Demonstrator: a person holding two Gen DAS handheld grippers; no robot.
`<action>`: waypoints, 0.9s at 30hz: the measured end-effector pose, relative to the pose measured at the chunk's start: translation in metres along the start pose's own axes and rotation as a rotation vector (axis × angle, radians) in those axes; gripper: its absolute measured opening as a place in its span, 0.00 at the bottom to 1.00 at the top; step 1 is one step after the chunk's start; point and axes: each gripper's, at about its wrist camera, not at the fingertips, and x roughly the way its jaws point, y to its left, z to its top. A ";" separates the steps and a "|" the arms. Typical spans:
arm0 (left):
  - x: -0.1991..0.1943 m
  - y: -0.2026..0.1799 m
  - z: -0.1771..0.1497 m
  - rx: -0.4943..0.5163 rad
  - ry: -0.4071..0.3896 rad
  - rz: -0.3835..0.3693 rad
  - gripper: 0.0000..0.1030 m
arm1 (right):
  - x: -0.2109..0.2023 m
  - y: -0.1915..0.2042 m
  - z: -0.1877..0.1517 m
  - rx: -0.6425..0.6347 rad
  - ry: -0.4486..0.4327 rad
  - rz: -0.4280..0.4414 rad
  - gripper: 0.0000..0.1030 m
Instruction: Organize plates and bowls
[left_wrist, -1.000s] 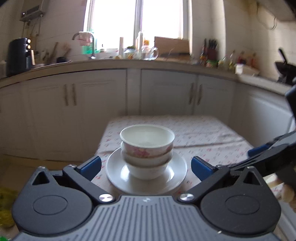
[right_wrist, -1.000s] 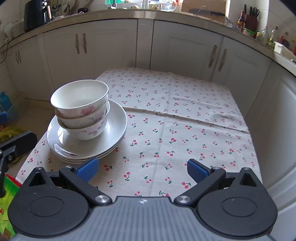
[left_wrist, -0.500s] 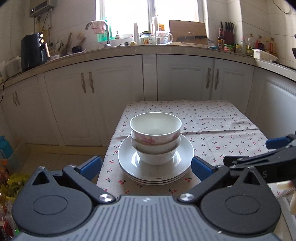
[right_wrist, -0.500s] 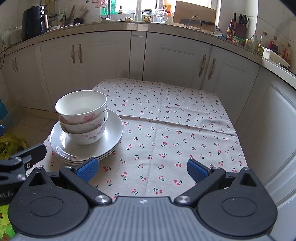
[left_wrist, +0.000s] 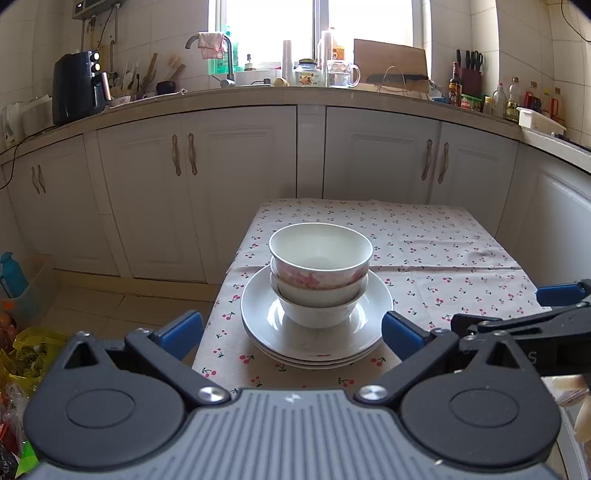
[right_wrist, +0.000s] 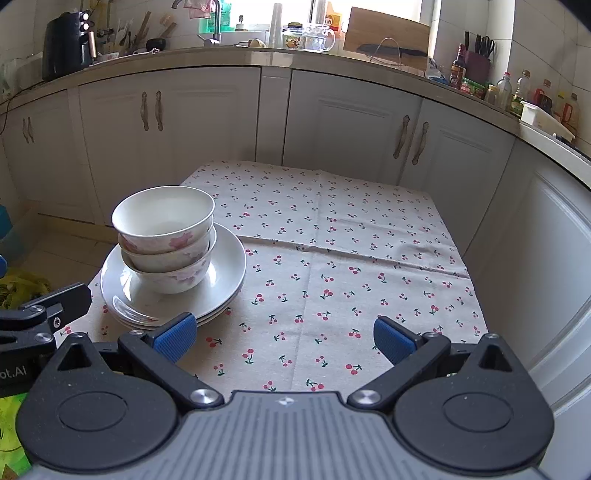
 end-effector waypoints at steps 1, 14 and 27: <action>0.000 0.000 0.000 0.001 0.000 0.001 0.99 | 0.000 0.000 0.000 0.001 0.001 -0.001 1.00; 0.002 -0.003 0.000 0.002 0.009 0.007 0.99 | 0.002 -0.002 -0.001 0.011 0.010 -0.006 1.00; 0.000 -0.004 0.001 0.008 0.002 0.004 0.99 | 0.000 -0.004 -0.002 0.022 0.003 -0.010 1.00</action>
